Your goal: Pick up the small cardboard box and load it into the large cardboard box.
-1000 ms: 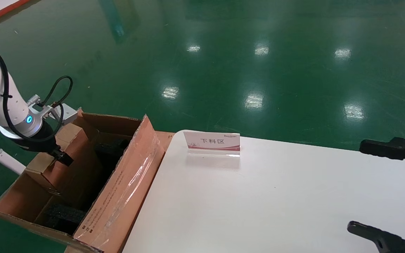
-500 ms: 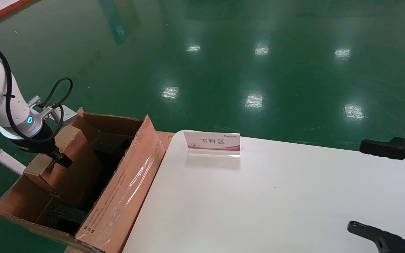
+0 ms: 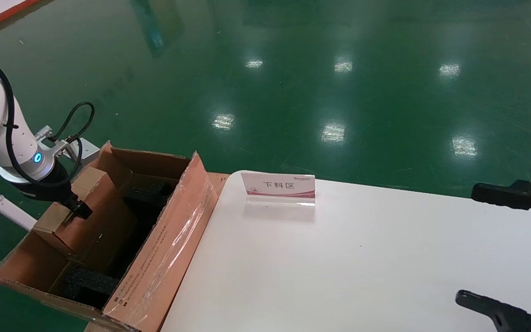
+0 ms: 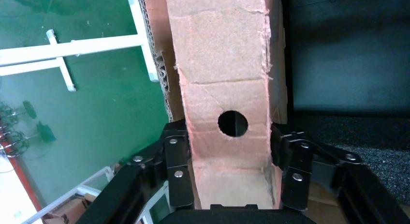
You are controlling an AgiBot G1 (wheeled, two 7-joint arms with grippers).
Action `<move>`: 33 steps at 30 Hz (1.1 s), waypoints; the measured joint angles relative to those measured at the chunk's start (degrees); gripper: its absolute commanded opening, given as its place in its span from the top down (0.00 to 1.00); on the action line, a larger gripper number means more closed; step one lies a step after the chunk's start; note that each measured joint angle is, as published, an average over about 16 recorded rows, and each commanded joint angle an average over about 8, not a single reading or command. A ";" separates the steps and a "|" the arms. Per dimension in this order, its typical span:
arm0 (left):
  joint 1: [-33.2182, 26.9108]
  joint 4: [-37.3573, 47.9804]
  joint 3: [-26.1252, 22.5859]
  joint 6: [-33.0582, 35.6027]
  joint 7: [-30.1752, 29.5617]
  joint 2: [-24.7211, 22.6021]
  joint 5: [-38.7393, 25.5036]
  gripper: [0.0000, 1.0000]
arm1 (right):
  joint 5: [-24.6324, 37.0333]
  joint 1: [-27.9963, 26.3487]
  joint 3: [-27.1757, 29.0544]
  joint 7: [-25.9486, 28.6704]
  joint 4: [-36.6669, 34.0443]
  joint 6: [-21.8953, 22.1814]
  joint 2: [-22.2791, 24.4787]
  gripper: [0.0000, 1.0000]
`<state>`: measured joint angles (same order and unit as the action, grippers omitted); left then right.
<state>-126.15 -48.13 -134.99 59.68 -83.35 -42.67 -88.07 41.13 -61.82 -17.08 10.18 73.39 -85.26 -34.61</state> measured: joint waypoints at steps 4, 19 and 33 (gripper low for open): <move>-0.03 -0.04 0.00 0.00 -0.01 0.02 -0.04 0.00 | 0.00 0.00 0.00 0.00 0.00 0.00 0.00 0.00; -3.14 -3.42 0.38 -1.21 0.49 0.51 -1.75 0.00 | 0.00 -0.02 -0.01 -0.01 -0.02 -0.02 0.00 0.00; -15.06 -22.09 5.84 -9.54 7.08 10.94 0.87 0.00 | -0.03 -0.04 -0.06 -0.04 -0.05 -0.02 0.01 0.00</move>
<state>-141.20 -70.22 -129.14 50.14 -76.27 -31.73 -87.20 41.10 -61.86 -17.14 10.14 73.35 -85.28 -34.60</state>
